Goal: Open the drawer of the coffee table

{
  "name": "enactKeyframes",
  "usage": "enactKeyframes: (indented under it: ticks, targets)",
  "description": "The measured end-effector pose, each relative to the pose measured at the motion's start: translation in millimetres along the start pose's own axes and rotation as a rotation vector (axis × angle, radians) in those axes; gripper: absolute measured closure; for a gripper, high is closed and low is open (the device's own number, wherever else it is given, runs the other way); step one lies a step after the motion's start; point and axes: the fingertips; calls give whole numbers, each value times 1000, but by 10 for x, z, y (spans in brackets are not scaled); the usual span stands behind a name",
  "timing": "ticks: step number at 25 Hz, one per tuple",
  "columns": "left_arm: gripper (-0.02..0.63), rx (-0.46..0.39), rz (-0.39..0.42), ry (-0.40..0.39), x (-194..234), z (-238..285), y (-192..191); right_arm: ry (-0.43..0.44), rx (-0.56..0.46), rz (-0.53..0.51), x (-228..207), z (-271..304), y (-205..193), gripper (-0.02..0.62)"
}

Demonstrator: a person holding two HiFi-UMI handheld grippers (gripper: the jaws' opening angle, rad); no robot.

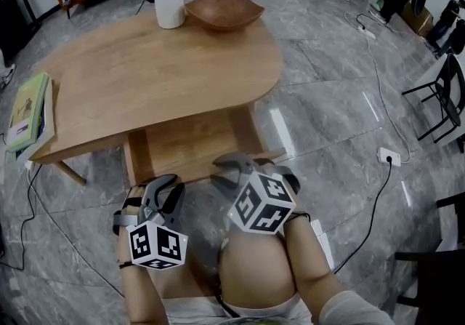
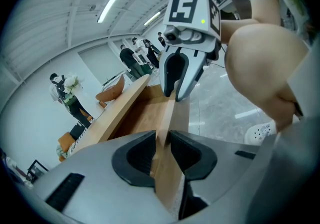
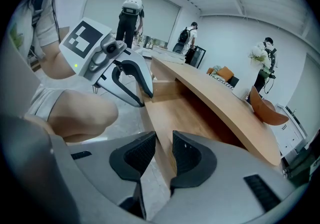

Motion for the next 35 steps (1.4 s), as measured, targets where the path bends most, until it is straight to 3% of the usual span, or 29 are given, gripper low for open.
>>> enactKeyframes:
  ticks: [35]
  targets:
    - [512, -12, -16, -41, -176, -97, -7, 37, 27, -12, 185, -52, -69, 492]
Point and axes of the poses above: the fingertips, and each gripper's own axes: z forward along the fingers, x to its left, y out of its top, and after that the axes turned 5 degrees about z, right-handed
